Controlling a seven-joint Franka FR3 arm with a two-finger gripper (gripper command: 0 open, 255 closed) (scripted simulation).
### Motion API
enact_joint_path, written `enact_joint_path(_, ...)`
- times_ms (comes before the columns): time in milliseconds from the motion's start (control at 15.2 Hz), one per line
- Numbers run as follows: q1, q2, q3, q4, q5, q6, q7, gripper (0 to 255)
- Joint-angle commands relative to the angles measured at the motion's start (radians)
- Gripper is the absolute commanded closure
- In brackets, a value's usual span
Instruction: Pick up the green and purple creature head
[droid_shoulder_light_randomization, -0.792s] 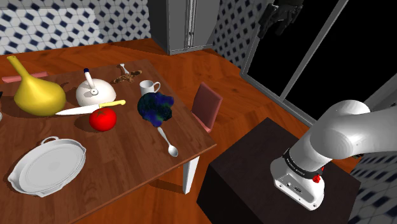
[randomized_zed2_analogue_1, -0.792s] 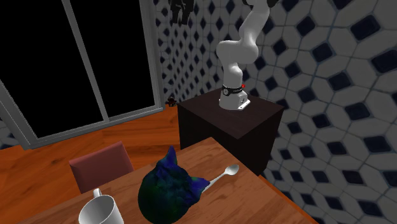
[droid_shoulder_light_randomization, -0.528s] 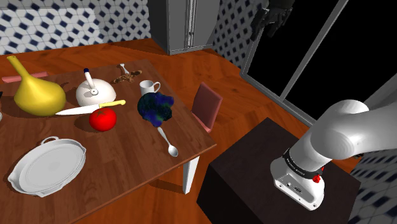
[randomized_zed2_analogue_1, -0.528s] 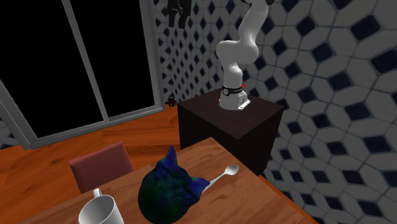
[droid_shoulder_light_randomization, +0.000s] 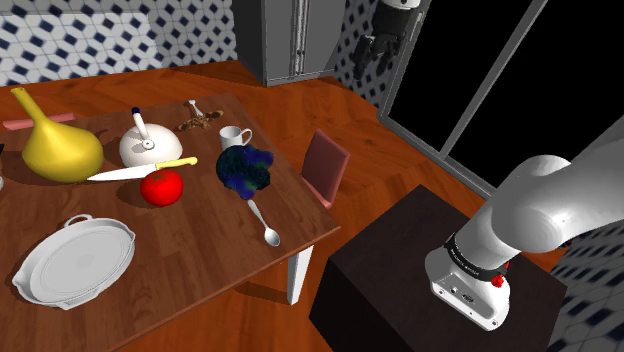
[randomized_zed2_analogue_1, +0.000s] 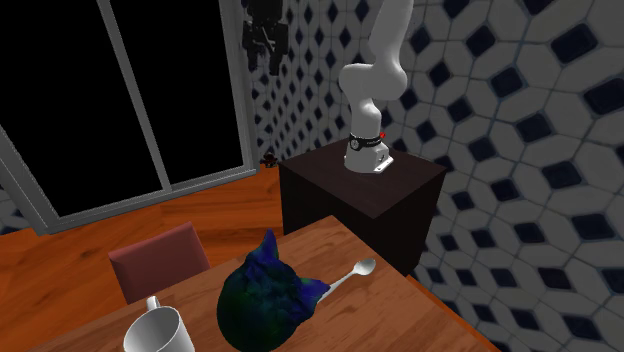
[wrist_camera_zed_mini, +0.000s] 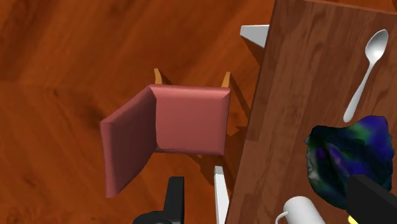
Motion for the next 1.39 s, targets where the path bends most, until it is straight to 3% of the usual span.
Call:
enact_joint_path(0, 0.017, 0.069, 0.003, 0.015, 0.011, 0.042, -0.022, 0)
enact_joint_path(660, 0.088, 0.406, 0.038, 0.170, 0.063, 0.160, -0.128, 0)
enact_joint_path(1320, 0.145, 0.738, 0.099, 0.397, 0.086, 0.201, -0.218, 0)
